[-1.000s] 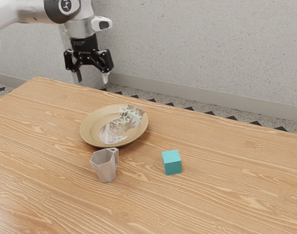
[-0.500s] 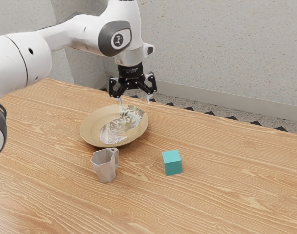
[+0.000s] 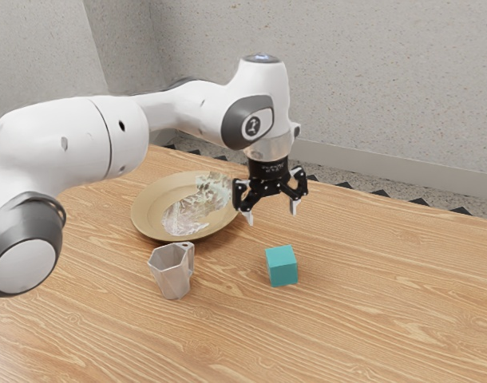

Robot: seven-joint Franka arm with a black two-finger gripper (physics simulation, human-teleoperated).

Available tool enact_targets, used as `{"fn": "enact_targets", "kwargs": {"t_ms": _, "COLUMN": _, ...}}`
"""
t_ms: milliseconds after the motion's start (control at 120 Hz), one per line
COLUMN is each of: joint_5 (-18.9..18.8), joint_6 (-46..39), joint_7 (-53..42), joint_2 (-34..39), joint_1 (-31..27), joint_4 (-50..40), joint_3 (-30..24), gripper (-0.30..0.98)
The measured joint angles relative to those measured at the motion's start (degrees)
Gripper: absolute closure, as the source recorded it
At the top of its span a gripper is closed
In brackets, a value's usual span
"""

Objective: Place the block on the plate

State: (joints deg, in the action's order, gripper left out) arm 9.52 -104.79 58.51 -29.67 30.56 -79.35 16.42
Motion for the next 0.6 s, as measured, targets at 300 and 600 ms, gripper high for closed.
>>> {"fn": "enact_targets", "kwargs": {"t_ms": 300, "joint_5": 0.3, "joint_6": -3.2, "joint_7": 4.7, "joint_2": -2.7, "joint_1": 0.4, "joint_4": -3.1, "joint_3": -2.4, "gripper": 0.00}}
{"fn": "enact_targets", "kwargs": {"t_ms": 600, "joint_5": 0.1, "joint_6": -5.8, "joint_7": 7.1, "joint_2": -7.3, "joint_1": -1.9, "joint_4": 1.0, "joint_3": -3.3, "gripper": 0.00}}
